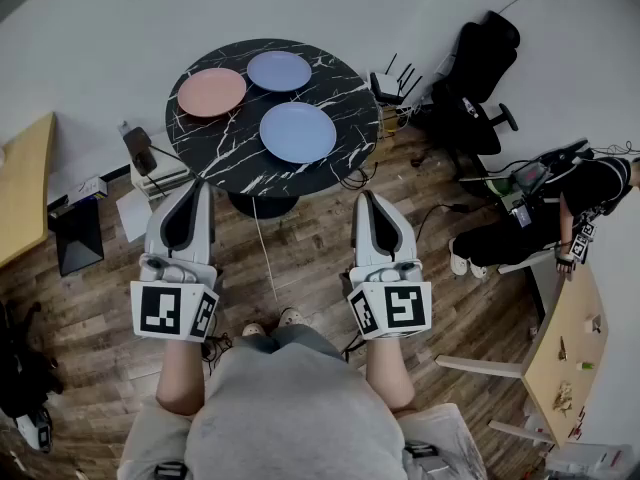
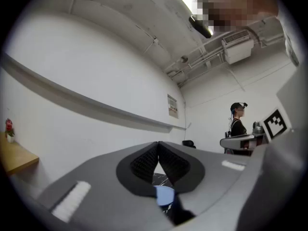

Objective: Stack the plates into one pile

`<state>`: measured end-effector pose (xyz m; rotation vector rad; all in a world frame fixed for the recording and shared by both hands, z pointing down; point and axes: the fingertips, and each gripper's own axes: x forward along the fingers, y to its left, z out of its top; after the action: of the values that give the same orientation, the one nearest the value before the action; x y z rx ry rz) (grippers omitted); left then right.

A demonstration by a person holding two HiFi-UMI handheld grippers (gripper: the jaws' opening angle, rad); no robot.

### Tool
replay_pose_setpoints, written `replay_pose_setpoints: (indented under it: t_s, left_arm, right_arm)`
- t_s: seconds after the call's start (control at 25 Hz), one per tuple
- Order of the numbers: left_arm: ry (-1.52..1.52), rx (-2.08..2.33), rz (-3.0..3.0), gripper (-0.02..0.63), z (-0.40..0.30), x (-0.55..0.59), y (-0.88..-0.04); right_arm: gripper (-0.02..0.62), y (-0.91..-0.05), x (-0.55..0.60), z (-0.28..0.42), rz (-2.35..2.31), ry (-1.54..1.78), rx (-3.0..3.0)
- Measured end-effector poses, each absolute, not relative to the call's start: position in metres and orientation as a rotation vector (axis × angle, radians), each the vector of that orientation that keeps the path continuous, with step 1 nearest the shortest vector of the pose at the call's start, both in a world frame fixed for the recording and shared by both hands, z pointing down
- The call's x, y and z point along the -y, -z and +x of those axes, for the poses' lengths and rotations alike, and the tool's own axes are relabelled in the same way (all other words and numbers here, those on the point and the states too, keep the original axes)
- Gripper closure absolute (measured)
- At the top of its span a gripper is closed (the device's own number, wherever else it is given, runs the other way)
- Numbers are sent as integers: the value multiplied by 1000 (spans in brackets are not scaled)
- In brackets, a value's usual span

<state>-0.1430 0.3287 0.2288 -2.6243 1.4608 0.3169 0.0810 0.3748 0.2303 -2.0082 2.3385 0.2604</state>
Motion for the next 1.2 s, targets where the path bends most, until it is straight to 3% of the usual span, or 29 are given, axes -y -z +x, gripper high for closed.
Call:
replay_pose_setpoints:
  t_s: [1.2]
  left_arm:
    - [-325, -1441, -2628, 546, -171, -322, -235]
  right_arm:
    - [592, -236, -368, 58, -2019, -264, -2274]
